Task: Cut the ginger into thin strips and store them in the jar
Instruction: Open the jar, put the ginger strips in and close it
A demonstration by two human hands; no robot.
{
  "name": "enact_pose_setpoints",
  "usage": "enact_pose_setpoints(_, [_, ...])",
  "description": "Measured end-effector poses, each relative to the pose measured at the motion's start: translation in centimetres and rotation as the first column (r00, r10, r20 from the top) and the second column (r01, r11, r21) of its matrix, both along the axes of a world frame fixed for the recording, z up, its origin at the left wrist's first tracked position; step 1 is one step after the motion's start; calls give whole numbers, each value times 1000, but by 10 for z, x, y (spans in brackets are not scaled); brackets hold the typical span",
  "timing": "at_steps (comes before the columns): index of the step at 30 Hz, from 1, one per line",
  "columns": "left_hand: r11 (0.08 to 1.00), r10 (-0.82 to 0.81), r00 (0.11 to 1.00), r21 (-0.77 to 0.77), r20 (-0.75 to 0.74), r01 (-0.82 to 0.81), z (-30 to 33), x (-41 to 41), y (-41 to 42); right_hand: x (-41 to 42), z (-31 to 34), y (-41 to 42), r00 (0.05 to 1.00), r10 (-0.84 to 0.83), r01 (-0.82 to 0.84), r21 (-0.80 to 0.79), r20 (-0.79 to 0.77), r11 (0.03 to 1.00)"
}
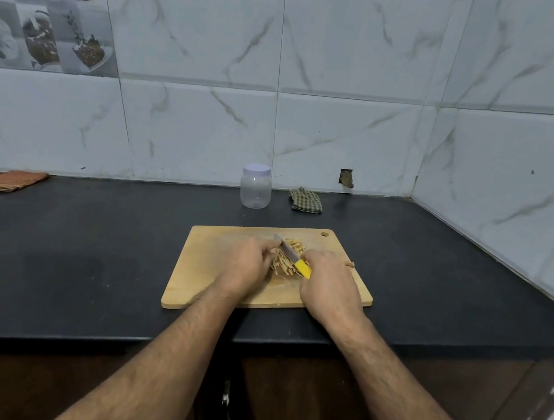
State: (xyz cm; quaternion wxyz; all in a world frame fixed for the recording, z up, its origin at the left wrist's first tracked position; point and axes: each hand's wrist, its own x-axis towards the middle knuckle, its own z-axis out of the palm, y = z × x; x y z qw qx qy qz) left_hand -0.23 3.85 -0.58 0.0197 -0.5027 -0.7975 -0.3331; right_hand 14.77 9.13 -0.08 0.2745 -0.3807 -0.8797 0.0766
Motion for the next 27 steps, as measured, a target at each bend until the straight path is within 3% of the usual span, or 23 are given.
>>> enact_pose_setpoints(7, [996, 82, 990, -25, -111, -85, -4, 0, 2, 3, 5, 6, 998, -58, 58, -57, -7, 997])
enact_pose_setpoints(14, [990, 135, 990, 35, -40, -134, -6, 0, 0, 17, 26, 44, 969, -244, 244, -195, 22, 950])
enact_pose_setpoints(20, [986, 151, 988, 63, 6, -151, -7, -2, -1, 22, 35, 78, 947, -322, 309, -314, 11, 898])
enact_pose_setpoints(27, [983, 165, 985, 67, 49, -168, -7, -4, 0, 12, 14, 56, 955, -294, 277, -261, -27, 925])
